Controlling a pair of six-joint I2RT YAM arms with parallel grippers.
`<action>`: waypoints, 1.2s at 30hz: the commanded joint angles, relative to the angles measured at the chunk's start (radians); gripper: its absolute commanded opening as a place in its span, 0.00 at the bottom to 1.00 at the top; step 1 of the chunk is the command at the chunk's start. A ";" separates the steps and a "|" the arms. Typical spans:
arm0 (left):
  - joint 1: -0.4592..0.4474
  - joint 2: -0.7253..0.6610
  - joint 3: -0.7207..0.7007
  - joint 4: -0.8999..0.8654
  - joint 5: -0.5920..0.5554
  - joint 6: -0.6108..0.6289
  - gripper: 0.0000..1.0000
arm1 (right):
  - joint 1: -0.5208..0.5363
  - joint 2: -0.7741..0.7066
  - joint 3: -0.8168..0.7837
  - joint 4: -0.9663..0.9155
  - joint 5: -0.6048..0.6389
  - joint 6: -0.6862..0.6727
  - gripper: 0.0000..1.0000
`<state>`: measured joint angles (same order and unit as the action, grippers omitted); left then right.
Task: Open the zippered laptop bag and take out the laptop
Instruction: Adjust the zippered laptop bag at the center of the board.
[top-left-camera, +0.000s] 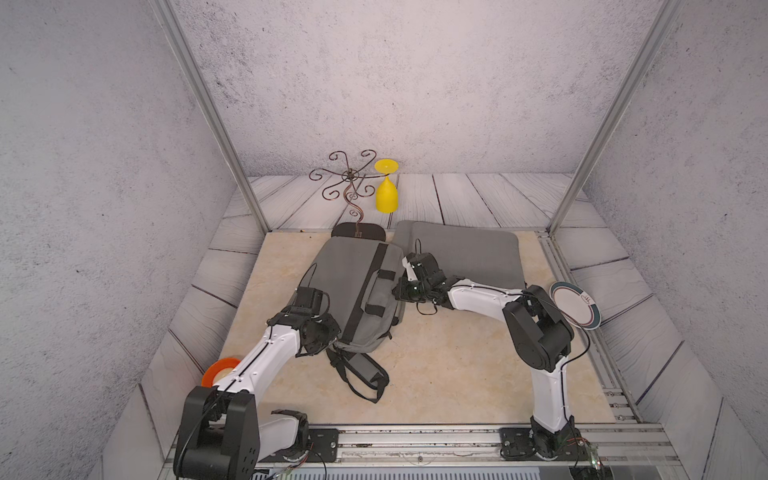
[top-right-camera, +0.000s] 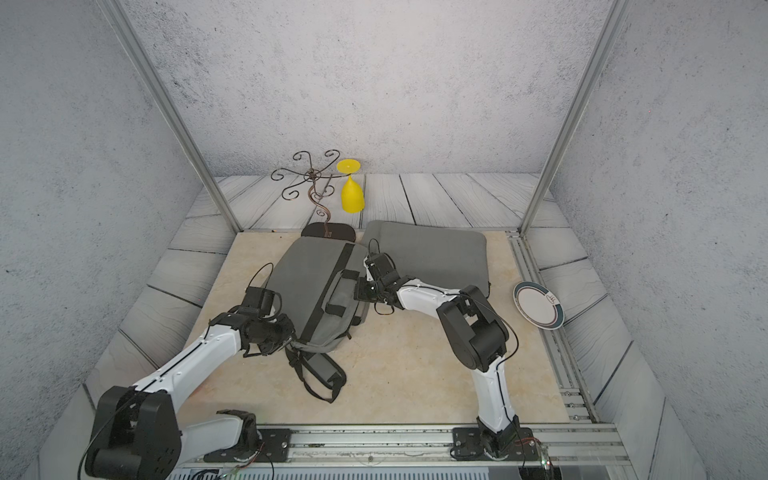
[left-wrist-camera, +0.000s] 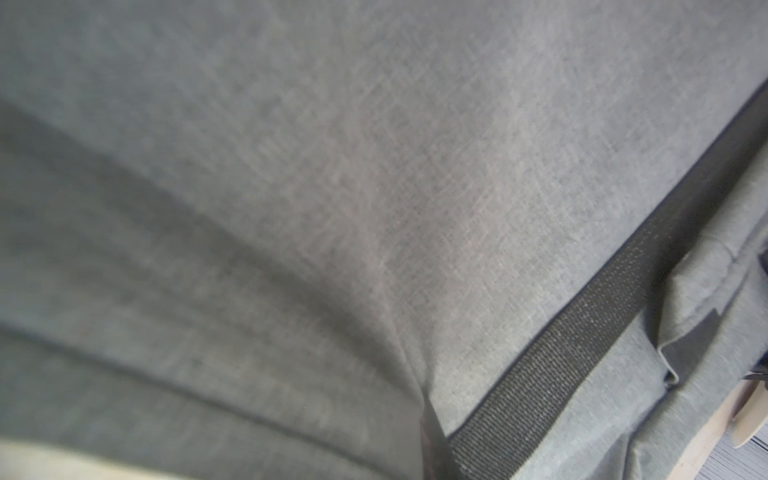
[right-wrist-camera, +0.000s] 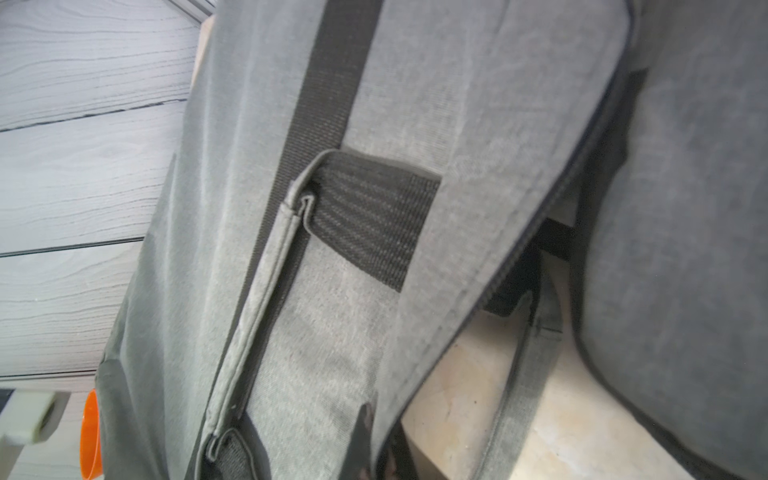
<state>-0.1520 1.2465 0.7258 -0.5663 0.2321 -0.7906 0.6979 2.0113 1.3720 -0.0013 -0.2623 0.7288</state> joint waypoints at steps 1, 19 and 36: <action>0.040 0.027 0.102 0.069 -0.041 0.130 0.00 | 0.062 -0.156 -0.030 0.023 -0.032 -0.024 0.00; 0.135 0.114 0.280 0.021 0.016 0.398 0.00 | 0.386 -0.353 -0.200 0.112 0.162 0.111 0.00; 0.209 0.365 0.539 -0.094 -0.010 0.587 0.00 | 0.483 -0.162 -0.171 0.246 0.202 0.171 0.20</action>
<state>0.0696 1.5951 1.1912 -0.7105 0.1436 -0.2325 1.1675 1.8389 1.1690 0.1844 -0.0025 0.9154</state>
